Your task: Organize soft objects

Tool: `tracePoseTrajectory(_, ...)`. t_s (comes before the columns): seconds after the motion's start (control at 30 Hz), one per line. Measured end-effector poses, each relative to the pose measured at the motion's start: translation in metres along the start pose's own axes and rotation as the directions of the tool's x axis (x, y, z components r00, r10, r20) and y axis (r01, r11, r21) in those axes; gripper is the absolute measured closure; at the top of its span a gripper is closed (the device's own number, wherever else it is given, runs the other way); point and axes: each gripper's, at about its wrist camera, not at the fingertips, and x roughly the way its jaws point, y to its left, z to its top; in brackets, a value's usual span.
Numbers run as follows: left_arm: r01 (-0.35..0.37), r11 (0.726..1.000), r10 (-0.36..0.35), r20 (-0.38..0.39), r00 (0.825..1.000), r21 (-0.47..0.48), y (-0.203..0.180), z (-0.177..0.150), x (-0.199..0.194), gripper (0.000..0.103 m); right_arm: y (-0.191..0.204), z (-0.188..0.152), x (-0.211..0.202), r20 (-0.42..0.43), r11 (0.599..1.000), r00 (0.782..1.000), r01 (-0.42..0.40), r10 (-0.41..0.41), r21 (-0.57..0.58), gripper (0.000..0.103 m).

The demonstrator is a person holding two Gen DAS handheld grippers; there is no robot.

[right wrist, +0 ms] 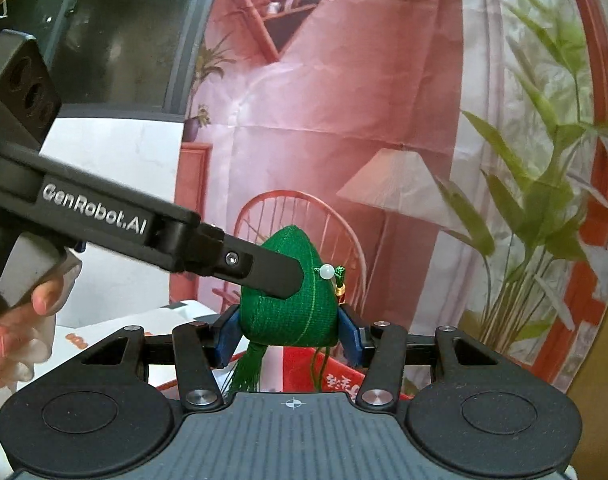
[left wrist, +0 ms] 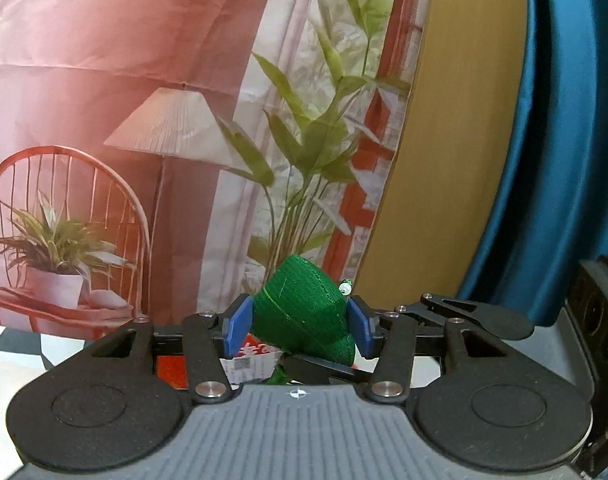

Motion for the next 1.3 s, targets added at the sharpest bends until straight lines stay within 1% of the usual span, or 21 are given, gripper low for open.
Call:
tracePoseTrajectory(0.1, -0.009, 1.0, 0.009, -0.038, 0.999, 0.002, 0.006, -0.01, 0.018, 0.049, -0.008, -0.009, 0.015, -0.033, 1.0, 0.999, 0.007, -0.006, 0.027, 0.055)
tracePoseTrajectory(0.23, -0.013, 1.0, 0.011, -0.115, 0.993, -0.02, 0.017, -0.032, 0.045, 0.049, -0.014, -0.037, 0.034, -0.105, 0.996, 0.994, 0.02, -0.011, 0.087, 0.055)
tracePoseTrajectory(0.33, -0.044, 0.998, 0.037, -0.154, 0.987, -0.038, 0.025, -0.046, 0.054, 0.049, -0.018, -0.059, 0.046, -0.17, 0.991, 0.985, 0.036, -0.014, 0.127, 0.055)
tracePoseTrajectory(0.43, -0.083, 0.993, 0.068, -0.168, 0.983, -0.081, 0.037, -0.056, 0.053, 0.039, -0.018, -0.079, 0.05, -0.234, 0.985, 0.972, 0.066, -0.027, 0.159, 0.054)
tracePoseTrajectory(0.47, -0.101, 0.991, 0.084, -0.173, 0.981, -0.09, 0.041, -0.059, 0.051, 0.032, -0.019, -0.086, 0.049, -0.249, 0.983, 0.968, 0.073, -0.029, 0.169, 0.053)
tracePoseTrajectory(0.5, -0.115, 0.989, 0.098, -0.175, 0.98, -0.092, 0.045, -0.06, 0.05, 0.027, -0.02, -0.091, 0.048, -0.259, 0.981, 0.965, 0.079, -0.031, 0.178, 0.05)
tracePoseTrajectory(0.53, -0.128, 0.988, 0.11, -0.176, 0.978, -0.091, 0.048, -0.062, 0.047, 0.025, -0.021, -0.097, 0.045, -0.271, 0.978, 0.962, 0.092, -0.039, 0.185, 0.048)
tracePoseTrajectory(0.6, -0.152, 0.985, 0.135, -0.182, 0.974, -0.084, 0.05, -0.064, 0.041, 0.012, -0.024, -0.104, 0.04, -0.299, 0.972, 0.953, 0.119, -0.055, 0.203, 0.045)
tracePoseTrajectory(0.63, -0.173, 0.982, 0.156, -0.185, 0.97, -0.079, 0.051, -0.063, 0.036, 0.008, -0.026, -0.105, 0.037, -0.306, 0.968, 0.95, 0.132, -0.062, 0.214, 0.04)
tracePoseTrajectory(0.67, -0.2, 0.977, 0.184, -0.185, 0.965, -0.075, 0.052, -0.062, 0.032, 0.002, -0.028, -0.106, 0.034, -0.308, 0.963, 0.949, 0.145, -0.071, 0.227, 0.037)
tracePoseTrajectory(0.7, -0.226, 0.972, 0.21, -0.185, 0.96, -0.069, 0.052, -0.059, 0.029, 0.0, -0.03, -0.105, 0.029, -0.303, 0.959, 0.95, 0.156, -0.08, 0.238, 0.029)
tracePoseTrajectory(0.73, -0.252, 0.966, 0.237, -0.189, 0.953, -0.06, 0.052, -0.056, 0.025, 0.0, -0.031, -0.103, 0.024, -0.298, 0.955, 0.95, 0.168, -0.091, 0.245, 0.018)
tracePoseTrajectory(0.77, -0.273, 0.961, 0.259, -0.194, 0.946, -0.051, 0.052, -0.054, 0.02, 0.0, -0.031, -0.101, 0.02, -0.291, 0.952, 0.952, 0.175, -0.099, 0.25, 0.013)
tracePoseTrajectory(0.8, -0.29, 0.956, 0.276, -0.2, 0.94, -0.046, 0.052, -0.05, 0.017, 0.0, -0.032, -0.098, 0.016, -0.281, 0.95, 0.954, 0.181, -0.107, 0.253, 0.003)
tracePoseTrajectory(0.83, -0.308, 0.951, 0.293, -0.206, 0.934, -0.04, 0.052, -0.046, 0.013, 0.0, -0.033, -0.094, 0.011, -0.269, 0.948, 0.956, 0.187, -0.116, 0.256, 0.0)
tracePoseTrajectory(0.9, -0.327, 0.945, 0.315, -0.202, 0.927, -0.027, 0.051, -0.039, 0.001, 0.0, -0.033, -0.085, 0.002, -0.252, 0.945, 0.96, 0.194, -0.127, 0.263, 0.0)
tracePoseTrajectory(1.03, -0.344, 0.939, 0.342, -0.158, 0.926, 0.012, 0.04, -0.026, -0.03, 0.0, -0.03, -0.063, -0.021, -0.218, 0.931, 0.962, 0.225, -0.165, 0.288, 0.0)
tracePoseTrajectory(1.13, -0.353, 0.935, 0.353, -0.146, 0.924, 0.026, 0.029, -0.016, -0.053, 0.0, -0.026, -0.046, -0.041, -0.19, 0.921, 0.967, 0.223, -0.168, 0.32, 0.0)
tracePoseTrajectory(1.2, -0.369, 0.929, 0.369, -0.145, 0.918, 0.026, 0.019, -0.009, -0.066, 0.0, -0.023, -0.033, -0.054, -0.185, 0.907, 0.963, 0.248, -0.194, 0.341, 0.0)
tracePoseTrajectory(1.23, -0.383, 0.923, 0.384, -0.143, 0.912, 0.032, 0.013, -0.005, -0.074, 0.0, -0.021, -0.026, -0.061, -0.179, 0.902, 0.962, 0.259, -0.207, 0.344, 0.0)
tracePoseTrajectory(1.3, -0.406, 0.913, 0.409, -0.119, 0.905, 0.047, 0.002, 0.002, -0.09, 0.0, -0.015, -0.013, -0.076, -0.155, 0.904, 0.964, 0.259, -0.218, 0.34, 0.0)
